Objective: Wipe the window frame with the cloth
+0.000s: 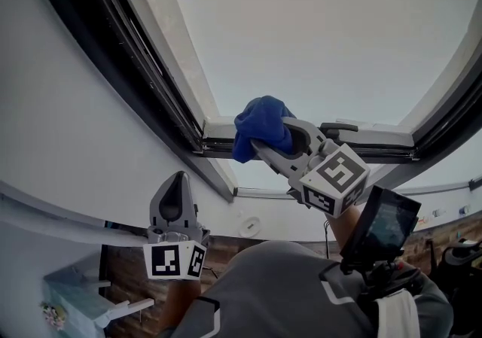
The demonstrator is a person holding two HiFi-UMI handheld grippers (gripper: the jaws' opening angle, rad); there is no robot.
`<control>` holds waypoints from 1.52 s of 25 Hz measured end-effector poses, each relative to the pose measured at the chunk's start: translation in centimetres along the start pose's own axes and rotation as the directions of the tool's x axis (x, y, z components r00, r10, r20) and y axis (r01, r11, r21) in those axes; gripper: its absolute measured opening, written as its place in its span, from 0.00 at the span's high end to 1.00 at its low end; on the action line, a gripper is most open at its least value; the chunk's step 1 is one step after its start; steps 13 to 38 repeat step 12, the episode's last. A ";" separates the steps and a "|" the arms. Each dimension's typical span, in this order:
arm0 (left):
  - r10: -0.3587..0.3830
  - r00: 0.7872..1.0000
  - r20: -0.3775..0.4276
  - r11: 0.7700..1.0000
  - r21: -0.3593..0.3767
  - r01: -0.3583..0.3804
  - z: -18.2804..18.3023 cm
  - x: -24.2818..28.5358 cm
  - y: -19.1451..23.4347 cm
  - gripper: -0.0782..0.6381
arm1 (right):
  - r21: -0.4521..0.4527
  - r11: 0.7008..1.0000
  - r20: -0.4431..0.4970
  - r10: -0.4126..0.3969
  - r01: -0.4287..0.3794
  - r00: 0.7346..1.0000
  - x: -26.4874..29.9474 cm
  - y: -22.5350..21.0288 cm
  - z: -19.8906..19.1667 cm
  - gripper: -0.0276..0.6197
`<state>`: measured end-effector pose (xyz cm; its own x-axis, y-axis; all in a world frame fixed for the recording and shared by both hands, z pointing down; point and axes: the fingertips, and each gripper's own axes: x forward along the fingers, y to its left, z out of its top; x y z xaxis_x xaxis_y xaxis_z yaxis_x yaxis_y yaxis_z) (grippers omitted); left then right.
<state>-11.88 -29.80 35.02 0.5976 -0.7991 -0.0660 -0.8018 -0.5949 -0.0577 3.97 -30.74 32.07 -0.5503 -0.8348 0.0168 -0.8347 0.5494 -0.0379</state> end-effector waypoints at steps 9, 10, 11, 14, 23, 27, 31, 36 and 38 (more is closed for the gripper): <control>0.006 1.000 0.011 1.000 -0.014 -0.006 0.2 -0.2 0.2 0.88 | -0.007 1.000 0.007 -0.017 0.017 1.000 -0.2 -0.3 0.2 0.69; 0.007 1.000 0.012 1.000 -0.014 -0.007 0.3 -0.3 0.3 0.88 | -0.006 1.000 0.006 -0.017 0.017 1.000 -0.1 -0.3 0.2 0.69; 0.008 1.000 0.014 1.000 -0.014 -0.008 0.3 -0.3 0.3 0.88 | -0.005 1.000 0.006 -0.015 0.015 1.000 -0.1 -0.2 0.2 0.69; 0.009 1.000 0.015 1.000 -0.015 -0.009 0.4 -0.4 0.4 0.88 | -0.005 1.000 0.005 -0.014 0.014 1.000 0.0 -0.1 0.1 0.69; 0.009 1.000 0.015 1.000 -0.015 -0.009 0.4 -0.4 0.4 0.88 | -0.005 1.000 0.005 -0.014 0.014 1.000 0.0 -0.1 0.1 0.69; 0.009 1.000 0.015 1.000 -0.015 -0.009 0.4 -0.4 0.4 0.88 | -0.005 1.000 0.005 -0.014 0.014 1.000 0.0 -0.1 0.1 0.69; 0.009 1.000 0.015 1.000 -0.015 -0.009 0.4 -0.4 0.4 0.88 | -0.005 1.000 0.005 -0.014 0.014 1.000 0.0 -0.1 0.1 0.69; 0.009 1.000 0.015 1.000 -0.015 -0.009 0.4 -0.4 0.4 0.88 | -0.005 1.000 0.005 -0.014 0.014 1.000 0.0 -0.1 0.1 0.69; 0.009 1.000 0.015 1.000 -0.015 -0.009 0.4 -0.4 0.4 0.88 | -0.005 1.000 0.005 -0.014 0.014 1.000 0.0 -0.1 0.1 0.69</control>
